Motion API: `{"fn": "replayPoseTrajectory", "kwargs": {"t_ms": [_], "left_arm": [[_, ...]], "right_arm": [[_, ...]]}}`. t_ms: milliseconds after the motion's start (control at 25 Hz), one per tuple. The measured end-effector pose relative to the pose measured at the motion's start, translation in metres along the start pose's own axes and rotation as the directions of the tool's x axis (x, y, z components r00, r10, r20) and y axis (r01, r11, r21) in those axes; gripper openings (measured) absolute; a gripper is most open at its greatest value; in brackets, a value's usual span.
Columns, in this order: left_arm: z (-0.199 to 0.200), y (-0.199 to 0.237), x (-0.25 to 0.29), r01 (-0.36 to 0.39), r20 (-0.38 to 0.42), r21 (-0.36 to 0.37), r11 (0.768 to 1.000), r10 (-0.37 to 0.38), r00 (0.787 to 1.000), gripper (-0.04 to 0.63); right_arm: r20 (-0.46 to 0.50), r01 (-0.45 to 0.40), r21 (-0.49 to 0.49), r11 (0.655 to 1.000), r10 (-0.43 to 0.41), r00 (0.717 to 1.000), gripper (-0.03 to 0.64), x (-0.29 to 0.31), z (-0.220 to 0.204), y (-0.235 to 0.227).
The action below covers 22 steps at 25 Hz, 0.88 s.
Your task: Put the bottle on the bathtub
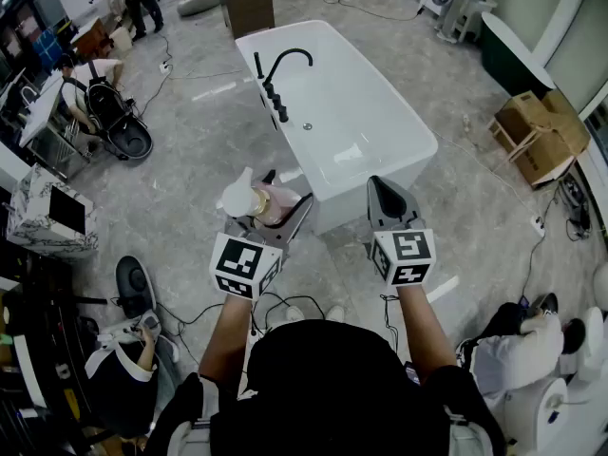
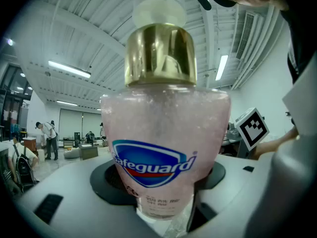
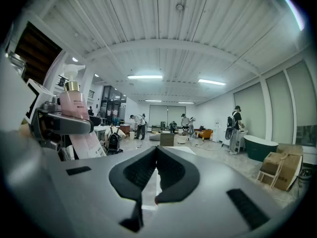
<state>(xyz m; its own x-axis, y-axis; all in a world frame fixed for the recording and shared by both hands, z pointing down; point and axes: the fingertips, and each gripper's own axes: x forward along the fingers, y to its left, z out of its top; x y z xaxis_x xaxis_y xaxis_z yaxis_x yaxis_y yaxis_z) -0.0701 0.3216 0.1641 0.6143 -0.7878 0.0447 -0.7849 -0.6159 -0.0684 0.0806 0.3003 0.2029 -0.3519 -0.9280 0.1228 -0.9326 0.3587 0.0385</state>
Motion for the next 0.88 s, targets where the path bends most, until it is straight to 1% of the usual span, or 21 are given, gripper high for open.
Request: {"fn": "replayPoseTrajectory", "kwargs": {"t_ms": [160, 480, 720, 880], "left_arm": [[0.0, -0.001, 0.003, -0.007, -0.006, 0.005, 1.0, 0.007, 1.0, 0.316], [0.002, -0.019, 0.012, -0.019, -0.01, 0.011, 1.0, 0.02, 1.0, 0.316], [-0.003, -0.033, 0.02, -0.037, -0.01, 0.007, 0.999, 0.037, 0.999, 0.317], [-0.008, -0.041, 0.023, -0.057, -0.014, -0.003, 0.998, 0.057, 0.998, 0.318]], "right_arm": [[0.005, -0.008, 0.03, 1.0, 0.007, 1.0, 0.023, 0.0, -0.001, -0.004], [0.003, -0.031, 0.035, 0.999, 0.031, 1.0, 0.023, -0.006, -0.004, -0.019], [-0.003, -0.054, 0.04, 0.998, 0.054, 0.999, 0.023, -0.01, -0.016, -0.033], [-0.028, -0.067, 0.049, 0.997, 0.069, 0.997, 0.023, -0.015, -0.03, -0.043]]}}
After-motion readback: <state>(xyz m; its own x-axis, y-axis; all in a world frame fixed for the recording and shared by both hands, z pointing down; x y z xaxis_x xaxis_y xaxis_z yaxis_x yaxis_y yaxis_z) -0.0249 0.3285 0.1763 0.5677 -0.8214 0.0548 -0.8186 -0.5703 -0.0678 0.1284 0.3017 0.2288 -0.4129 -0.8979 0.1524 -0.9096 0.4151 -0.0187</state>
